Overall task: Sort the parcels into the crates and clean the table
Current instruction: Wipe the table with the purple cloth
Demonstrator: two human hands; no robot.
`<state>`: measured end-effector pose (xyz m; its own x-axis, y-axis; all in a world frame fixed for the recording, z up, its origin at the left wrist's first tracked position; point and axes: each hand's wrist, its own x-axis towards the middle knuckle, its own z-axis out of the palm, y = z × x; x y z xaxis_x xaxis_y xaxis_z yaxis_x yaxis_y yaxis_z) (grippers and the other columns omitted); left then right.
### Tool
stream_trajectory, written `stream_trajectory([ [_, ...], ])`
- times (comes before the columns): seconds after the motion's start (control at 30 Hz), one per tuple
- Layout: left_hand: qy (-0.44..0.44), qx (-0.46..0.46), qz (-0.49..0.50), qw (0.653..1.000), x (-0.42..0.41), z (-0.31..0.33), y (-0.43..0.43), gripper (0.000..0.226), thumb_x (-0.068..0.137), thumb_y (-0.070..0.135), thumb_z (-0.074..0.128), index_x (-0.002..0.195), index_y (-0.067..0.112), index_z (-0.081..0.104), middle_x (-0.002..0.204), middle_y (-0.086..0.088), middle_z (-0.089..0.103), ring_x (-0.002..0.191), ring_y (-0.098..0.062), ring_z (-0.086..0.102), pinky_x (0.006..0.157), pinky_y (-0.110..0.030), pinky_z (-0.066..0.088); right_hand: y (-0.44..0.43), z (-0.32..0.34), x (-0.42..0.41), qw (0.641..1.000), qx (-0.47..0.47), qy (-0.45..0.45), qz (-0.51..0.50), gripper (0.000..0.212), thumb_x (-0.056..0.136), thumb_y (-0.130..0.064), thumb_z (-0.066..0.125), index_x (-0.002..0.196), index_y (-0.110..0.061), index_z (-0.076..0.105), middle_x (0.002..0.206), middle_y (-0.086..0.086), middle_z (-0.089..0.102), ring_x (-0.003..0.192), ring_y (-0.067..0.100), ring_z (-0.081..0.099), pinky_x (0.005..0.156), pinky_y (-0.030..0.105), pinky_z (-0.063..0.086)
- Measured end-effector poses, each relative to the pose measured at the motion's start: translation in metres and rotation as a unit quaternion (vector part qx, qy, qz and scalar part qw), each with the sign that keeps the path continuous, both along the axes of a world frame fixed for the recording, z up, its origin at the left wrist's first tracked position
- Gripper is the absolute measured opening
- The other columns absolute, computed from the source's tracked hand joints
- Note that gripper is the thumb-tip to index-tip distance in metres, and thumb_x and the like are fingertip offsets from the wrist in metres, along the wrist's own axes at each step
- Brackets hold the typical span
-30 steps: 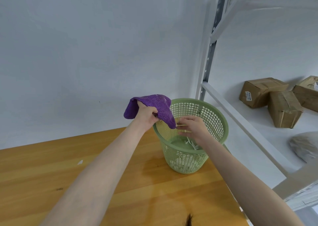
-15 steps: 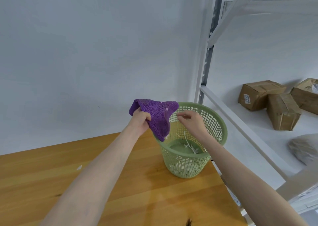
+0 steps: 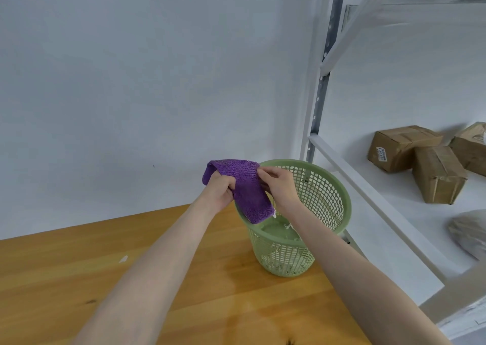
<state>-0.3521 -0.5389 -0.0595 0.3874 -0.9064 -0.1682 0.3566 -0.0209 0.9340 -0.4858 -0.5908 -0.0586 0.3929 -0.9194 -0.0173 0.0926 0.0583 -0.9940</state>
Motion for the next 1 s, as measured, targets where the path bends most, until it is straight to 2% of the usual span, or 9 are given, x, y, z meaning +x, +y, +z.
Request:
stream_trajectory([
  [0.1,0.003,-0.001,-0.006,1.000,0.000,-0.002,0.000,0.044,0.063,-0.024,0.018,0.079,0.003,0.048,0.072,-0.005,0.044,0.068,-0.015,0.043,0.059,-0.025,0.031,0.001,0.003,0.002,1.000,0.020,-0.008,-0.020,0.018,0.088,0.000,0.061,0.075,-0.011,0.066,0.069,0.004,0.061,0.064,0.011,0.055,0.065,0.022,0.049],
  [0.23,-0.017,0.005,-0.001,1.000,-0.004,0.000,0.000,0.041,0.065,-0.025,0.017,0.071,0.006,0.042,0.066,0.000,0.038,0.061,-0.011,0.036,0.051,-0.020,0.030,-0.002,0.005,0.001,0.999,0.012,0.010,-0.041,0.020,0.087,0.003,0.058,0.073,-0.008,0.066,0.065,0.004,0.061,0.059,0.010,0.057,0.059,0.018,0.052],
  [0.4,-0.016,-0.010,0.008,1.000,-0.007,-0.001,-0.003,0.041,0.065,-0.026,0.017,0.070,0.008,0.039,0.067,-0.001,0.034,0.062,-0.012,0.033,0.054,-0.022,0.027,-0.005,0.004,-0.004,0.998,0.048,-0.021,-0.030,0.016,0.086,0.004,0.058,0.075,-0.003,0.066,0.067,0.007,0.063,0.061,0.013,0.061,0.060,0.019,0.055],
  [0.53,-0.034,-0.019,-0.023,0.999,-0.007,-0.006,-0.002,0.041,0.061,-0.022,0.024,0.081,0.002,0.048,0.075,-0.006,0.043,0.071,-0.015,0.042,0.061,-0.023,0.036,-0.005,0.004,-0.005,0.997,0.062,-0.036,-0.001,0.007,0.083,-0.001,0.068,0.077,-0.004,0.066,0.072,0.008,0.064,0.066,0.016,0.062,0.063,0.023,0.055],
  [0.63,-0.016,-0.030,-0.039,0.999,-0.006,-0.008,-0.004,0.045,0.058,-0.020,0.026,0.089,-0.001,0.051,0.081,-0.008,0.048,0.077,-0.018,0.046,0.068,-0.026,0.038,-0.007,0.003,-0.008,0.988,0.123,-0.097,0.015,0.009,0.083,0.004,0.066,0.077,-0.003,0.064,0.071,0.007,0.064,0.065,0.016,0.061,0.062,0.022,0.055],
  [0.73,0.010,-0.032,-0.044,0.998,-0.003,-0.008,-0.004,0.041,0.053,-0.016,0.029,0.084,0.002,0.048,0.079,-0.007,0.045,0.076,-0.019,0.044,0.067,-0.027,0.037,-0.009,0.001,-0.012,0.964,0.197,-0.172,0.048,0.013,0.085,0.005,0.060,0.076,-0.004,0.062,0.068,0.005,0.065,0.065,0.016,0.061,0.061,0.022,0.055],
  [0.83,0.012,-0.023,-0.042,0.999,-0.002,-0.008,-0.003,0.042,0.048,-0.014,0.031,0.085,0.001,0.047,0.077,-0.007,0.045,0.073,-0.018,0.045,0.066,-0.026,0.036,-0.011,0.000,-0.014,0.966,0.196,-0.163,0.049,0.017,0.085,0.009,0.060,0.077,-0.006,0.059,0.068,0.006,0.066,0.060,0.015,0.064,0.060,0.023,0.056],
  [1.0,0.024,-0.009,-0.008,1.000,-0.003,-0.005,0.000,0.038,0.063,-0.024,0.019,0.069,0.009,0.037,0.068,-0.001,0.036,0.064,-0.013,0.038,0.059,-0.022,0.030,-0.015,0.002,-0.018,0.978,0.160,-0.128,0.030,0.019,0.083,0.012,0.059,0.080,-0.007,0.054,0.070,0.009,0.063,0.060,0.017,0.063,0.061,0.023,0.056],
])
